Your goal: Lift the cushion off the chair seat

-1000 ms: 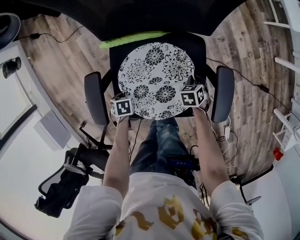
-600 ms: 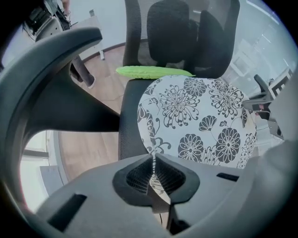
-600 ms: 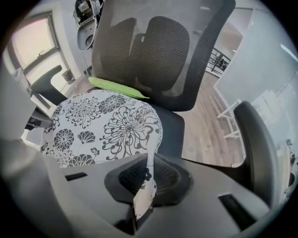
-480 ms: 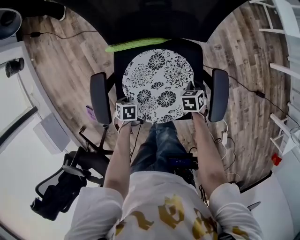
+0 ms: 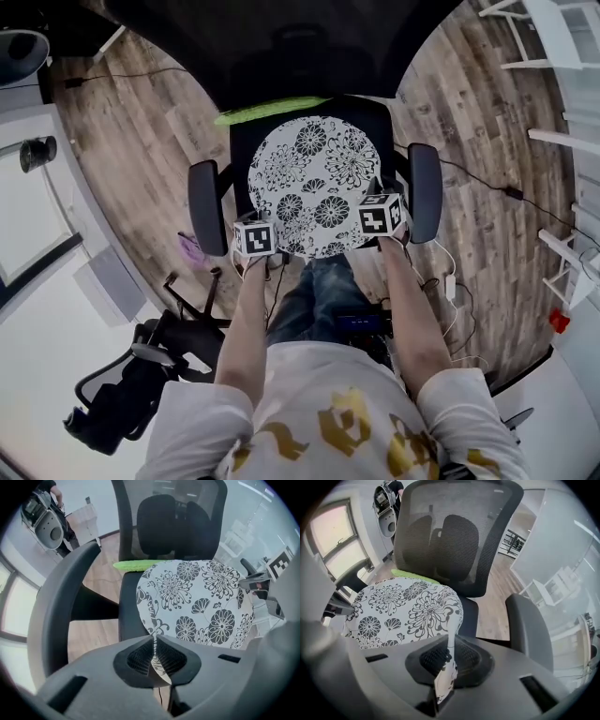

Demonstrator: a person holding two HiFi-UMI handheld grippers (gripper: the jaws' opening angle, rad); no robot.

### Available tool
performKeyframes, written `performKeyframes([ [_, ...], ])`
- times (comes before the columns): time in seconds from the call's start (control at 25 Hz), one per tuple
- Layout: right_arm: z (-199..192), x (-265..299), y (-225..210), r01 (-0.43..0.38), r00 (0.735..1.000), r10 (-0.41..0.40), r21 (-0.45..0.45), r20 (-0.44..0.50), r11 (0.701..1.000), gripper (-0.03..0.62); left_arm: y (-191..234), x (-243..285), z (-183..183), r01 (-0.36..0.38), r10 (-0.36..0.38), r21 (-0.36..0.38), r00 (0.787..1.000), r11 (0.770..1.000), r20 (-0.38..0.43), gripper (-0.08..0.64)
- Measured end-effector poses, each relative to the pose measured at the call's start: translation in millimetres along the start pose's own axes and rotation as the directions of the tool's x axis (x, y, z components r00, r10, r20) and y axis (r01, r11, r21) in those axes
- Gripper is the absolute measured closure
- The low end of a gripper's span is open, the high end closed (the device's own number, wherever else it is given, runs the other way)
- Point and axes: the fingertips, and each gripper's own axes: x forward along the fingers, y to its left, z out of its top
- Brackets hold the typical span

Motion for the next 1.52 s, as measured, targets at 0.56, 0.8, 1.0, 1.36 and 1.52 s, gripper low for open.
performKeyframes([
  [0.56,11,-61,-2,-0.024,0.998,0.019,0.076,0.058,0.997,0.568,14,-52,9,-0.002,0.006,-0.046,0.996,0.999,0.086,0.541],
  [0.8,8,-83,-3,-0.024,0.997,0.017,0.096,0.073,0.995,0.568,2,-81,14,0.018,-0.017,-0.008,0.993,1.000,0.116,0.540],
  [1.0,16,-113,-1,-0.013,0.992,-0.002,0.116,0.125,0.993,0.568,0,-102,16,0.076,-0.072,-0.022,0.983,0.997,0.168,0.540],
  [1.36,14,-146,-4,-0.031,0.986,0.001,0.179,0.166,0.983,0.568,8,-137,31,0.106,-0.101,-0.009,0.966,0.994,0.239,0.541],
  [1.52,23,-162,-3,-0.034,0.980,-0.003,0.184,0.198,0.982,0.568,10,-150,34,0.142,-0.135,-0.009,0.957,0.990,0.257,0.540],
])
